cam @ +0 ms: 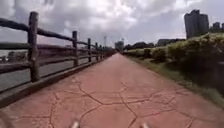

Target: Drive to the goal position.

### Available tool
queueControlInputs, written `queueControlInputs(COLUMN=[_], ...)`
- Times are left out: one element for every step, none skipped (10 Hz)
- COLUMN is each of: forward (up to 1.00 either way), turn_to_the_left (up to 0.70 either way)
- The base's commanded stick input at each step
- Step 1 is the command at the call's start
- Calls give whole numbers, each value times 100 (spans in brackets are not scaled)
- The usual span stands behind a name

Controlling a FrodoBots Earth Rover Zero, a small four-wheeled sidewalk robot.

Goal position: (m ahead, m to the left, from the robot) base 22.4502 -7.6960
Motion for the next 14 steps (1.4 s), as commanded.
queueControlInputs(forward=[69, 69, 69, 69, 69, 69, 69, 69, 69, 69, 69, 69, 69, 69], turn_to_the_left=[0, 0, 0, 0, 0, 0, 0, 0, 0, 0, 0, 0, 0, 0])
